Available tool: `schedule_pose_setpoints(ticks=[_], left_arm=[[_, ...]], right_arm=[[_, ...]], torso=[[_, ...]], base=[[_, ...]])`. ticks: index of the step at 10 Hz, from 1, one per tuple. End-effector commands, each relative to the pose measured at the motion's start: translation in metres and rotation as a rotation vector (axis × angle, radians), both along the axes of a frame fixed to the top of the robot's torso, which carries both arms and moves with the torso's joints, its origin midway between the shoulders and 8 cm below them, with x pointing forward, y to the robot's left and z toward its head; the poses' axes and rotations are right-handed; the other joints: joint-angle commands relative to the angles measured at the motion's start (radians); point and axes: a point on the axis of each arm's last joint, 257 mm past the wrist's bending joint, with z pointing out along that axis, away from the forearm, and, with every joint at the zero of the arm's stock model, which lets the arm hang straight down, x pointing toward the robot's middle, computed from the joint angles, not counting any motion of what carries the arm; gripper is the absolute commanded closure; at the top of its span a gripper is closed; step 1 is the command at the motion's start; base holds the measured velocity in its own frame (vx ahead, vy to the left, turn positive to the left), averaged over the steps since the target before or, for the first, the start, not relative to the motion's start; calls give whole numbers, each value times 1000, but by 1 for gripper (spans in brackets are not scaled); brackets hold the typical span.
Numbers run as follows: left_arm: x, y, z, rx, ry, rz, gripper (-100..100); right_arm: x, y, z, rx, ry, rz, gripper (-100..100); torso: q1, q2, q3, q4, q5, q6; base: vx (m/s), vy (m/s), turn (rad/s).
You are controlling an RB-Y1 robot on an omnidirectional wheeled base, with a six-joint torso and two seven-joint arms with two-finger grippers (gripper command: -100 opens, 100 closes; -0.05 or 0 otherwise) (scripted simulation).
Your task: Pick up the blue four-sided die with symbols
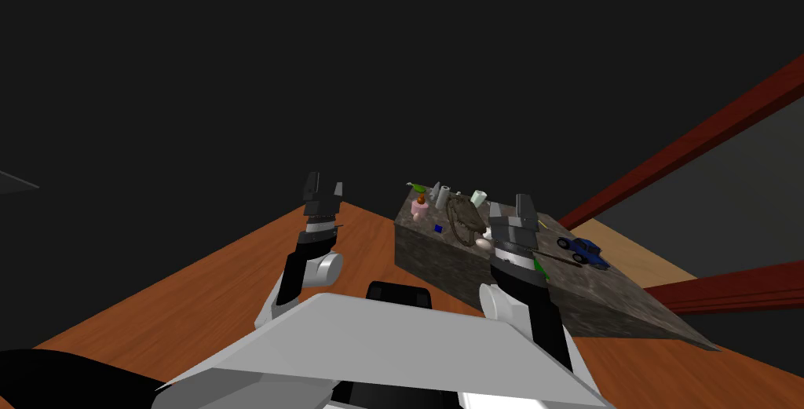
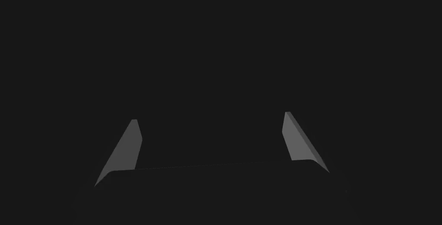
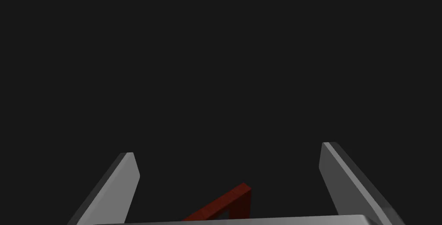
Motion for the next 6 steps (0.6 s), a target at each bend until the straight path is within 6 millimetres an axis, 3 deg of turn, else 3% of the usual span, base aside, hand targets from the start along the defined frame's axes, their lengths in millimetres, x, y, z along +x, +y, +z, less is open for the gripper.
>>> schedule_pose_setpoints(ticks=[1,5,6], left_arm=[[0,0,0,0,0,0,0],[0,0,0,0,0,0,0],[0,0,0,0,0,0,0]], right_arm=[[3,5,-5,-41,20,11,-100],[18,23,-38,-218,121,35,-100],[18,24,-38,-227,123,40,-100]], torso=[[0,0,0,0,0,0],[1,2,1,1,0,0],[2,3,2,1,0,0]], base=[[-9,6,-2],[-34,21,-3],[-33,22,-2]])
